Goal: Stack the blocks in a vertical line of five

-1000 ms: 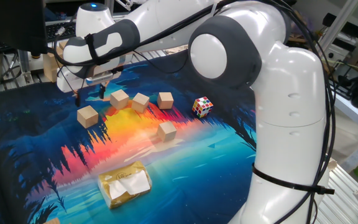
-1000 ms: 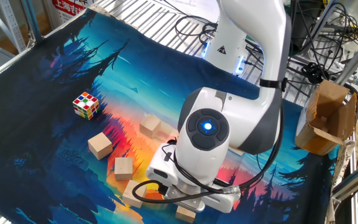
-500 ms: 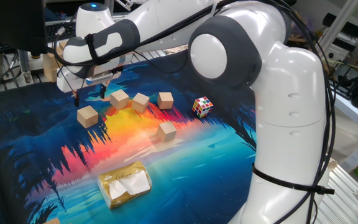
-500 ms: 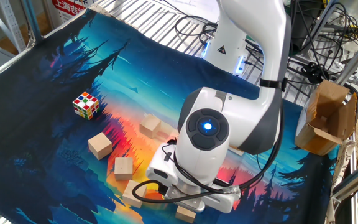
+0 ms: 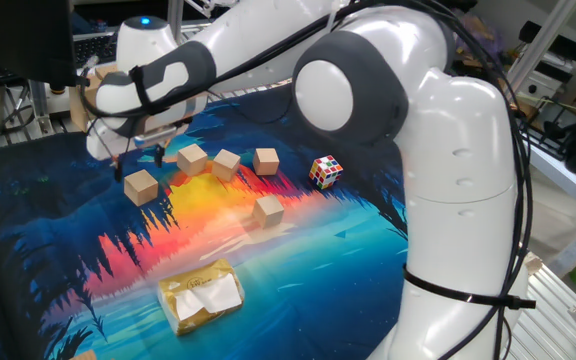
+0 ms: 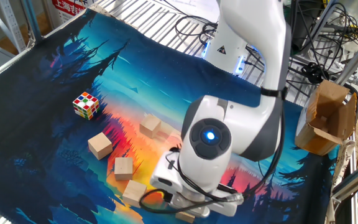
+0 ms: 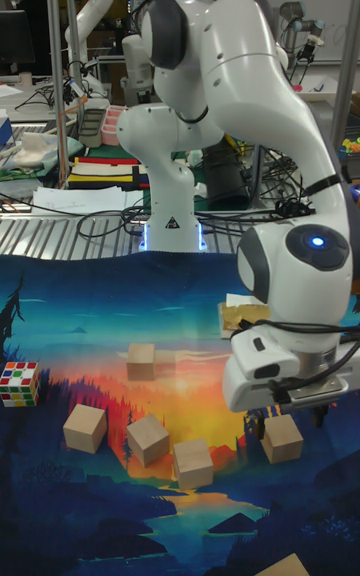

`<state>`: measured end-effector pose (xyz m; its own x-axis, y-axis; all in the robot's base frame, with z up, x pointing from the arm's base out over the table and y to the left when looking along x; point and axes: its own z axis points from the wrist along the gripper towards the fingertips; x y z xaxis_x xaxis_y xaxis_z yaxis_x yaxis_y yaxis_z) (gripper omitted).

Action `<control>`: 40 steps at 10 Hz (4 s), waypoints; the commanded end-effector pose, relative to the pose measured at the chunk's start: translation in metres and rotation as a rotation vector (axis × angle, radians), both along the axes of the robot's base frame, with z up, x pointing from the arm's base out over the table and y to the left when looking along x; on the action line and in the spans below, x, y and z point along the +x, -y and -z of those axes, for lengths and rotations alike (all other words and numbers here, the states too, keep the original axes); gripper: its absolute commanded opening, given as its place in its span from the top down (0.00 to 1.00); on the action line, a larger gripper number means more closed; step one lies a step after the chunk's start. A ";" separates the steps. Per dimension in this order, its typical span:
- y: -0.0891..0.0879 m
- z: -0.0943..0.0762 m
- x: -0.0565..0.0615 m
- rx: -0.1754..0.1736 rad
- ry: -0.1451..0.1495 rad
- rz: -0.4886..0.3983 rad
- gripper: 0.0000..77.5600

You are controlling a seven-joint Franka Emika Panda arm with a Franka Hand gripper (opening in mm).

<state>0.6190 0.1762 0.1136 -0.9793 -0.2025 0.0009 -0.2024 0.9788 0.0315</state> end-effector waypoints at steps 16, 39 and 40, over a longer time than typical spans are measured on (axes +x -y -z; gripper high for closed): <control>0.001 0.024 -0.011 0.012 0.013 0.005 0.00; 0.006 -0.042 -0.026 -0.004 0.001 0.158 0.98; 0.007 -0.044 -0.027 -0.007 0.001 0.162 0.98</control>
